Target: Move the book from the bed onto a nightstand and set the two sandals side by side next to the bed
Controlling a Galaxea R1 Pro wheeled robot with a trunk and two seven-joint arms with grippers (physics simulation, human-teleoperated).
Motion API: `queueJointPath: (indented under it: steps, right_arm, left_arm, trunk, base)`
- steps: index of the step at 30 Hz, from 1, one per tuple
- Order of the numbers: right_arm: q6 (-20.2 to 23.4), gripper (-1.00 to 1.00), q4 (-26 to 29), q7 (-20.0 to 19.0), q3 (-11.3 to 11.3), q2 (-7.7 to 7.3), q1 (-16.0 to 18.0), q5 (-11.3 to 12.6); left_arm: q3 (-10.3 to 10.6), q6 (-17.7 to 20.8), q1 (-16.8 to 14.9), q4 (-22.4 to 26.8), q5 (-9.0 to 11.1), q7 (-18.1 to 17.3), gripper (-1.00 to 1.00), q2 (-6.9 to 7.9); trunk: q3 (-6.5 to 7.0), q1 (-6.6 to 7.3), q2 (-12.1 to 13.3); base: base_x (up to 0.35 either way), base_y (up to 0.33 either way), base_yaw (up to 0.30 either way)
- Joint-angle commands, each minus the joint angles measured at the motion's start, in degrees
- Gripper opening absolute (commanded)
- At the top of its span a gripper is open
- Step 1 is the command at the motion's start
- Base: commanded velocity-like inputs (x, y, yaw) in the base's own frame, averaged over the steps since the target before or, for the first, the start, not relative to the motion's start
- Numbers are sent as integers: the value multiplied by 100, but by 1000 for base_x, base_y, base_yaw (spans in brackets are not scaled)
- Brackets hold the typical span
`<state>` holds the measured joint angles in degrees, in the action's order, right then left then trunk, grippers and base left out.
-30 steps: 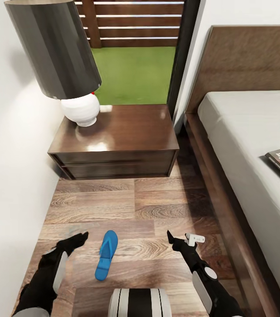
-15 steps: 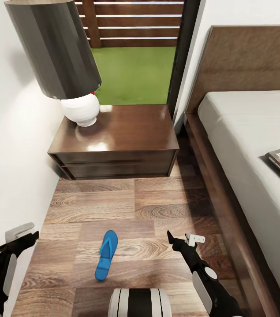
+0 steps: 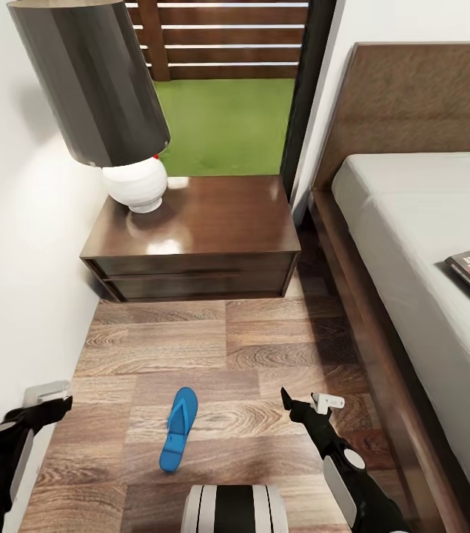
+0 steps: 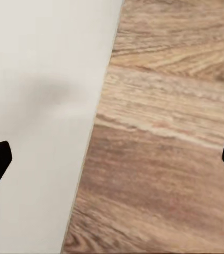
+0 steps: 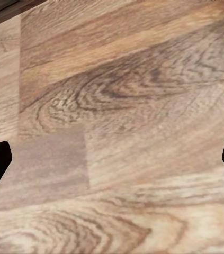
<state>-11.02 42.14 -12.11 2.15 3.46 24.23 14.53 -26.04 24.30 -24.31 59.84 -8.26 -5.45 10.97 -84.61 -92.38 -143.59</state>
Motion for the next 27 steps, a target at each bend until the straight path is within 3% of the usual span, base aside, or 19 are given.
queueJointPath:
  steps: [1, 12, 16, 19, 21, 22, 25, 27]
  right_arm:
    - [-6, 100, -5, -55, 22, 5, 2, 61]
    - [-6, 100, -7, -55, 22, 3, 2, 63]
    - [-6, 100, -6, -55, 22, 5, 2, 63]
    - [-6, 100, -6, -55, 22, 5, 2, 62]
    - [-6, 100, -9, -55, 17, 8, 2, 60]
    - [-6, 100, -10, -55, 16, 10, 2, 60]
    - [-6, 100, -12, -55, 8, 13, 2, 59]
    - [-6, 100, -10, -55, 5, 13, 2, 60]
  left_arm:
    - [57, 23, -3, 4, -65, -89, 100, -24]
    - [186, 14, -3, -157, -70, -372, 100, -153]
    - [205, 7, -3, -161, -81, -385, 100, -360]
    - [357, 4, -3, -158, -86, -384, 100, -413]
    - [831, -14, -3, -156, -87, -379, 100, -461]
    - [975, -24, -3, -151, -87, -375, 100, -469]
    - [1861, -244, -3, -114, -91, -353, 100, -486]
    - [2201, -521, -3, -112, -109, -323, 100, -485]
  trunk:
    - [-3, 1, -1]
    - [-3, 1, -1]
    - [-3, 1, -1]
    - [-3, 1, -1]
    - [-3, 1, -1]
    - [-3, 1, -1]
    - [-3, 1, -1]
    - [-3, 1, -1]
  base:
    - [0, 0, 0]
    - [0, 0, 0]
    - [0, 0, 0]
    - [0, 0, 0]
    - [0, 0, 0]
    - [0, 0, 0]
    - [0, 0, 0]
    - [0, 0, 0]
